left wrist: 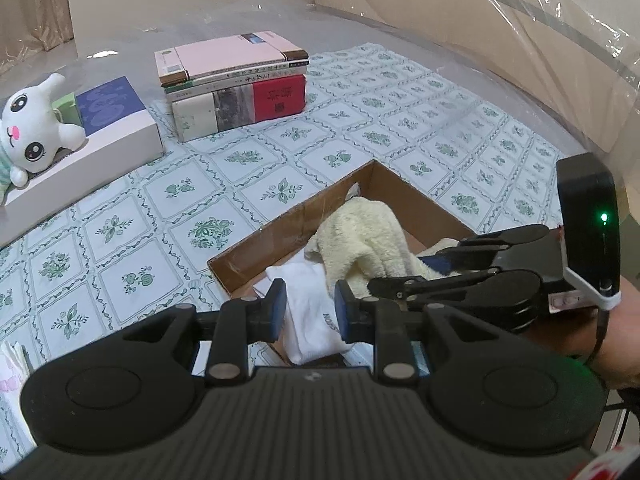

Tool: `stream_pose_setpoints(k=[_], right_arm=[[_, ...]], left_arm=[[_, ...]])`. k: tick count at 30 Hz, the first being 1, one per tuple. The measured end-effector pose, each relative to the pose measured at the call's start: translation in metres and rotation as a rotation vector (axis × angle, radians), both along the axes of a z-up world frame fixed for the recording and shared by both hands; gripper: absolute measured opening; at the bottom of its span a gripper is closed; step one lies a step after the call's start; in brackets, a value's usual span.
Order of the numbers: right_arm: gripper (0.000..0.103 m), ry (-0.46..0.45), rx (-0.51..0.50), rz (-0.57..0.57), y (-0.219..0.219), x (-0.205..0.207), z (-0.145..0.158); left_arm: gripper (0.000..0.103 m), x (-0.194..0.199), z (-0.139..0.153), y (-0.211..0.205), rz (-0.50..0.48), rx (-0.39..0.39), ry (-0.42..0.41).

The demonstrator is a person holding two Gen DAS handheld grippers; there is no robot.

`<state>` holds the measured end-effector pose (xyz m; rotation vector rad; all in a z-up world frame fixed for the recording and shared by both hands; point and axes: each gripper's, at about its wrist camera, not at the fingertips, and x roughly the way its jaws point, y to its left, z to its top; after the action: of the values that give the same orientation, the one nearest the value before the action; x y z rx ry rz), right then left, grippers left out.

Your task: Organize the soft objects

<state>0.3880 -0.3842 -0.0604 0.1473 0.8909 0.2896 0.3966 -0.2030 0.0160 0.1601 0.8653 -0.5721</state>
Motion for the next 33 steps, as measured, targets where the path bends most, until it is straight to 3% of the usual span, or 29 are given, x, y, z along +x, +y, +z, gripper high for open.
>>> stream_pose_setpoints(k=[1, 3, 12, 21, 23, 33], right_arm=[[0.054, -0.011, -0.001, -0.004, -0.001, -0.002, 0.002], [0.062, -0.035, 0.003, -0.018, -0.003, -0.008, 0.009], [0.068, -0.124, 0.100, -0.118, -0.019, -0.067, 0.058], [0.073, -0.172, 0.103, -0.193, -0.020, -0.153, 0.096], [0.073, -0.174, 0.112, -0.204, -0.022, -0.170, 0.100], [0.075, -0.175, 0.138, -0.246, -0.014, -0.258, 0.103]], left_arm=[[0.023, -0.002, 0.001, 0.001, 0.006, -0.003, -0.003], [0.024, -0.008, 0.006, 0.005, 0.024, -0.010, -0.012], [0.033, -0.056, 0.033, 0.019, 0.075, -0.059, -0.039], [0.056, -0.128, 0.054, 0.044, 0.168, -0.120, -0.093], [0.065, -0.144, 0.053, 0.052, 0.203, -0.139, -0.096], [0.082, -0.229, 0.044, 0.089, 0.330, -0.205, -0.112]])
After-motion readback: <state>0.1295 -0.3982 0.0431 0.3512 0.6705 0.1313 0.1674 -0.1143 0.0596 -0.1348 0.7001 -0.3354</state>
